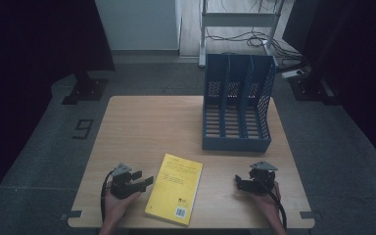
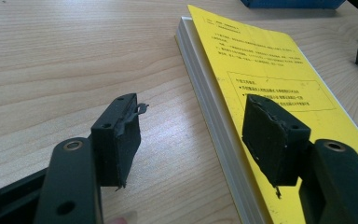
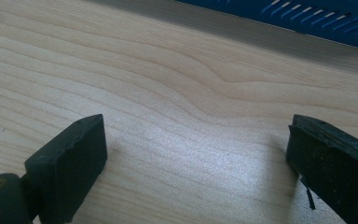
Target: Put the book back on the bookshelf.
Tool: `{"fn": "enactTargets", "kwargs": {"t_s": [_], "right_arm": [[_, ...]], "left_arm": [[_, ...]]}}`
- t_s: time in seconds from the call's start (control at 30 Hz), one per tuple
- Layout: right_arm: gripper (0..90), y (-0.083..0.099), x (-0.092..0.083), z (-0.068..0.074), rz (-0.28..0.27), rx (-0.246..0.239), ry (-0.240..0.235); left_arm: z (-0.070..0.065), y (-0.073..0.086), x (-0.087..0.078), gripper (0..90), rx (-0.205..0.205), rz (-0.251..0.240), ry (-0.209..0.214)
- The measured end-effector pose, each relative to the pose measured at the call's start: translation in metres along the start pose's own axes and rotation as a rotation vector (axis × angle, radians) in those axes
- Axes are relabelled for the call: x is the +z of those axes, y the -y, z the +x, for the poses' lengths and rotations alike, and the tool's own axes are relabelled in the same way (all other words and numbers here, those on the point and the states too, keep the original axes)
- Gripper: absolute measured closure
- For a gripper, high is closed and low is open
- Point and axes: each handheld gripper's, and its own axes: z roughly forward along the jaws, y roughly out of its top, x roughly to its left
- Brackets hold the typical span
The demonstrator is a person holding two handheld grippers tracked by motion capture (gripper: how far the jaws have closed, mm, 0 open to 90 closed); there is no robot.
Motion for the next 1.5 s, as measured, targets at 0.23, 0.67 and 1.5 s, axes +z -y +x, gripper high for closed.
{"fn": "enactTargets", "kwargs": {"t_s": [0.23,0.67,1.5], "right_arm": [[5.1,0.0,0.0,0.0,0.0,0.0,0.0],[5.7,0.0,-0.001,0.001,-0.002,0.002,0.007],[14.4,-0.006,-0.014,0.019,-0.082,0.056,-0.06]], "left_arm": [[-0.001,0.0,0.0,36.6,0.002,0.005,0.001],[0.0,0.0,0.0,36.5,-0.002,0.004,0.001],[0.002,0.0,0.0,36.2,-0.009,0.009,0.001]]}}
